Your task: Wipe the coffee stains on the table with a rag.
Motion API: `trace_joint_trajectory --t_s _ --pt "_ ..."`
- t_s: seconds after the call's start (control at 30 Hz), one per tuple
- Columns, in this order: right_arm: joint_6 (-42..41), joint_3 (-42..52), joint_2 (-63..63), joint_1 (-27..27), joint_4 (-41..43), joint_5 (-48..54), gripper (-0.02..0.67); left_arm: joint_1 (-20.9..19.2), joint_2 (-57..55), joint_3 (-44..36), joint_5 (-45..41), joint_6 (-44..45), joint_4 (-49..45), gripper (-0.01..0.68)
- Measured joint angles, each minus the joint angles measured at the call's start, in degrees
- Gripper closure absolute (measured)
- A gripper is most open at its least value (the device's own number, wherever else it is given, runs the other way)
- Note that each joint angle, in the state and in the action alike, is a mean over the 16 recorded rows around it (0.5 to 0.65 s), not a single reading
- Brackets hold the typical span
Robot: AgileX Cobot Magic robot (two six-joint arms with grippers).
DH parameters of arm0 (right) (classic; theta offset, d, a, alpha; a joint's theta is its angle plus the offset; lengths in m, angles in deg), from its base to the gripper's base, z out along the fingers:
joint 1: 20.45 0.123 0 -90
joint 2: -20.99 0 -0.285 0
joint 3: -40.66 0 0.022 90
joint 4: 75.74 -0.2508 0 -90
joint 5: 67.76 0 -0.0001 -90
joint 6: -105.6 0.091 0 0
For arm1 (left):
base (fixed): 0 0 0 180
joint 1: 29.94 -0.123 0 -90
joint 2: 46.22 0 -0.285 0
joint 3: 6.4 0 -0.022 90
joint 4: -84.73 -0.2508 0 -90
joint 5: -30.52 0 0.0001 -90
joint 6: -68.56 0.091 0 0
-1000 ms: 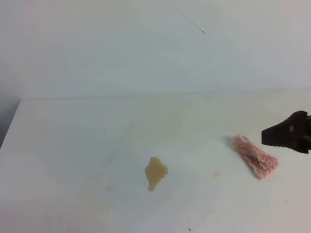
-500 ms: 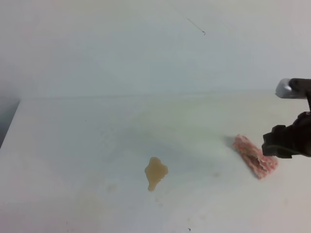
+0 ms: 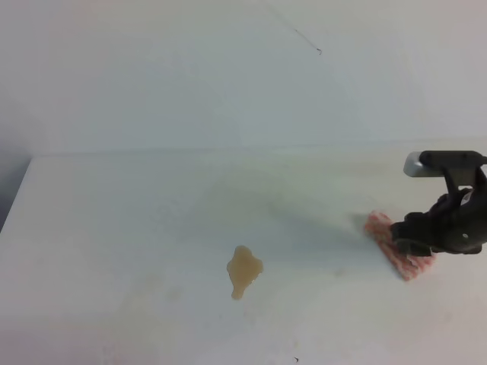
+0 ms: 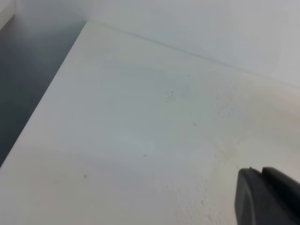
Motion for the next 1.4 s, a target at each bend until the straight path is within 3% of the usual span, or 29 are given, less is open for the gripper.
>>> trace_joint_trajectory --t_s 0.2,0.63,0.83,1.03,1.4 --pt "-0.1 -0.5 4.2 0.0 0.7 -3.3 0.272 0.0 0.0 0.0 0.0 0.0 0.0 0.674" --pt "-0.3 -3.0 7.8 -0.1 1.9 0.0 0.561 0.0 0.0 0.0 0.0 0.0 0.0 0.674" --pt "-1.6 -7.8 6.7 0.1 -0.7 5.4 0.617 0.0 0.0 0.0 0.0 0.0 0.0 0.674" --pt "-8.6 -14.2 5.5 1.9 -11.3 10.9 0.621 0.0 0.0 0.0 0.0 0.0 0.0 0.674" --pt "-31.9 -19.9 6.2 11.9 -43.4 13.7 0.623 0.0 0.0 0.0 0.0 0.0 0.0 0.674"
